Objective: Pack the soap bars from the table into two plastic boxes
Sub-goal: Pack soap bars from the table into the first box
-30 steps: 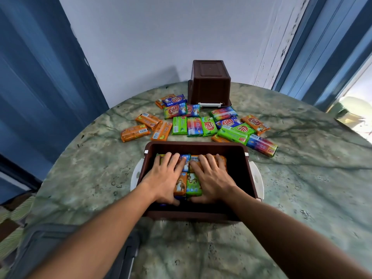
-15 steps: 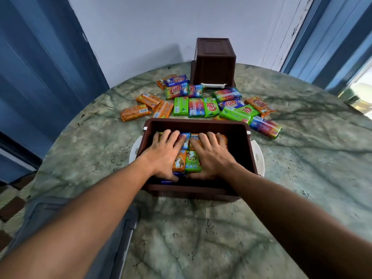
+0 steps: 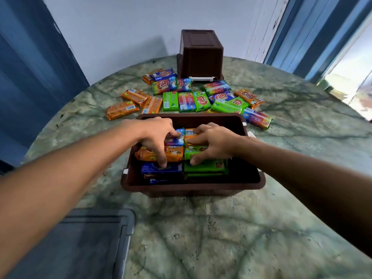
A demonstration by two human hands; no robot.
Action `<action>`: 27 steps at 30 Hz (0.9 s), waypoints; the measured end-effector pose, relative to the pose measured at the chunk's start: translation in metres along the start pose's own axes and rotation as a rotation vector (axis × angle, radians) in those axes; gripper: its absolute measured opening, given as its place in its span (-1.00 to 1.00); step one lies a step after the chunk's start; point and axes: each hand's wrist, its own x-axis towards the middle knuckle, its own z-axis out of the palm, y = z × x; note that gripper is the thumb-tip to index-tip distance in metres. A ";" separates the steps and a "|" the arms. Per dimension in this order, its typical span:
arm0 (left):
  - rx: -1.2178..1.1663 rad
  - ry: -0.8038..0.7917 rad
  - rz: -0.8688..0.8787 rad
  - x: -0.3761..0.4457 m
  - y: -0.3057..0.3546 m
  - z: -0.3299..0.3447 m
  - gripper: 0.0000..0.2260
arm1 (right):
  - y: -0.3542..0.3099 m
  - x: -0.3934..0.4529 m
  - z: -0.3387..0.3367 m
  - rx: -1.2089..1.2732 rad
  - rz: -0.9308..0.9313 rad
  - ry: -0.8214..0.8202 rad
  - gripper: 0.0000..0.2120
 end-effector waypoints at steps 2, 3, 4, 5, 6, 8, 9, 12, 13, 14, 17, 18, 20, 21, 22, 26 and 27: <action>-0.027 -0.014 -0.002 0.000 0.001 -0.003 0.07 | 0.002 -0.001 -0.004 0.041 -0.010 -0.012 -0.32; -0.025 -0.012 -0.004 0.000 0.003 -0.001 0.08 | 0.003 -0.002 -0.004 0.040 -0.017 -0.016 -0.34; -0.003 -0.003 -0.006 -0.001 0.004 0.000 0.09 | 0.002 -0.003 -0.003 0.014 -0.030 -0.008 -0.33; 0.029 0.013 -0.005 -0.003 0.007 0.006 0.10 | 0.000 -0.004 0.001 -0.038 -0.044 0.008 -0.29; 0.075 0.038 -0.006 -0.005 0.010 0.013 0.12 | -0.002 -0.006 0.005 -0.102 -0.059 0.029 -0.24; 0.181 0.116 -0.022 -0.009 0.017 0.031 0.18 | -0.007 -0.011 0.013 -0.223 -0.076 0.071 -0.11; 0.218 0.165 -0.028 -0.010 0.021 0.039 0.18 | -0.009 -0.012 0.017 -0.267 -0.079 0.089 -0.07; 0.206 0.231 -0.031 -0.009 0.022 0.043 0.13 | -0.013 -0.012 0.021 -0.335 -0.085 0.127 -0.07; 0.175 0.217 -0.025 -0.008 0.019 0.039 0.12 | -0.014 -0.011 0.021 -0.340 -0.086 0.128 -0.09; 0.142 0.197 -0.021 -0.008 0.017 0.034 0.11 | -0.014 -0.010 0.021 -0.333 -0.084 0.124 -0.10; 0.068 0.151 -0.007 -0.007 0.010 0.023 0.07 | -0.012 -0.008 0.017 -0.253 -0.078 0.110 -0.13; 0.050 0.147 -0.003 -0.006 0.009 0.022 0.05 | -0.011 -0.008 0.016 -0.235 -0.082 0.111 -0.15; 0.060 0.154 -0.004 -0.007 0.010 0.023 0.04 | -0.009 -0.009 0.017 -0.252 -0.086 0.108 -0.15; 0.098 0.164 -0.009 -0.009 0.013 0.026 0.06 | -0.010 -0.009 0.020 -0.279 -0.082 0.105 -0.12; 0.154 0.180 -0.020 -0.010 0.016 0.033 0.10 | -0.010 -0.010 0.025 -0.313 -0.077 0.108 -0.08; 0.337 0.265 -0.086 -0.010 0.032 0.061 0.22 | -0.017 -0.006 0.042 -0.418 -0.033 0.105 0.08; 0.335 0.277 -0.095 -0.009 0.033 0.063 0.21 | -0.019 -0.005 0.043 -0.411 -0.025 0.107 0.06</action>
